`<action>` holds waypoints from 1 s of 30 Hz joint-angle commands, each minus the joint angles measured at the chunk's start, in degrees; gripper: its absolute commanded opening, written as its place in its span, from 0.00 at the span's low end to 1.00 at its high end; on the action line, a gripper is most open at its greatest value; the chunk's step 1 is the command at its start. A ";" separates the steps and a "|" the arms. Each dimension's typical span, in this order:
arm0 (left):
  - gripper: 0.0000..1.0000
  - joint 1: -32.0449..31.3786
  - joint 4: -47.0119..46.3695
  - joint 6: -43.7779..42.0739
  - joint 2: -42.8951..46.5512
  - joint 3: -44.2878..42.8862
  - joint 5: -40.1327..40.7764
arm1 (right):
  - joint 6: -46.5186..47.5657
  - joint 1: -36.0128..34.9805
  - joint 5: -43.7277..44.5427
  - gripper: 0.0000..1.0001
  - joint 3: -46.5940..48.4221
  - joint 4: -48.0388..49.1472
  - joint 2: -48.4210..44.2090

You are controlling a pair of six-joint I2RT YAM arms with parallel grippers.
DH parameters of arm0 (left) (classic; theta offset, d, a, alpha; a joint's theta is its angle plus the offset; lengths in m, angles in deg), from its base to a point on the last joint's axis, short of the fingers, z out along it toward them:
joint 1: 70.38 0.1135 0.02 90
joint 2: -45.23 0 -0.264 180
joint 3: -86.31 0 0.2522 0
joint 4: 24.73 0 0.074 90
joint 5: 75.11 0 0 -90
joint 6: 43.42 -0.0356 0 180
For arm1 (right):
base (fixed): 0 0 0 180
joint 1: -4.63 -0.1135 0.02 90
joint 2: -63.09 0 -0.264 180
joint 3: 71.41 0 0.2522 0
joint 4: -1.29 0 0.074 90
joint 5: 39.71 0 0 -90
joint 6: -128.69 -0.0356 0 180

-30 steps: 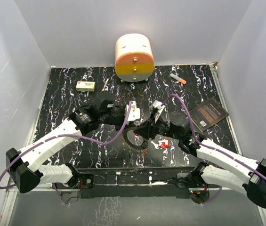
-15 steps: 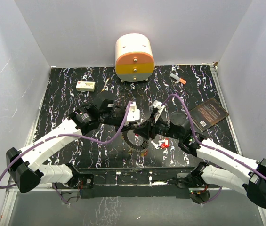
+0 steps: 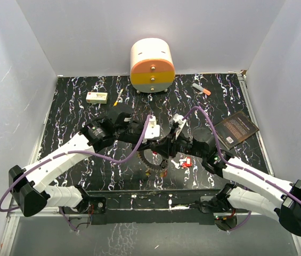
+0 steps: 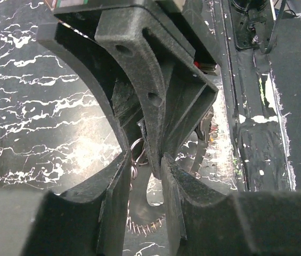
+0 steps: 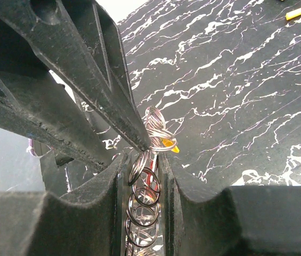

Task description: Put the keys on the keyring

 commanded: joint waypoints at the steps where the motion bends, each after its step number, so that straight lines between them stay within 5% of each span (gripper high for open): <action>1: 0.26 -0.30 0.09 -1.12 -0.16 -0.35 -0.70 | 0.34 -0.33 -4.17 0.08 0.07 8.83 -2.04; 13: 0.10 -0.55 1.34 -2.89 -0.29 -1.36 -1.99 | 1.22 -0.32 -6.14 0.08 -0.12 8.41 -2.72; 25: 0.39 -0.58 1.58 -0.03 1.78 -3.34 2.71 | 0.96 -0.31 -7.59 0.08 -0.89 6.82 -5.46; 30: 0.42 -0.60 1.14 -0.23 1.20 -3.07 1.75 | 0.58 -0.27 -8.14 0.08 -0.68 6.68 -5.60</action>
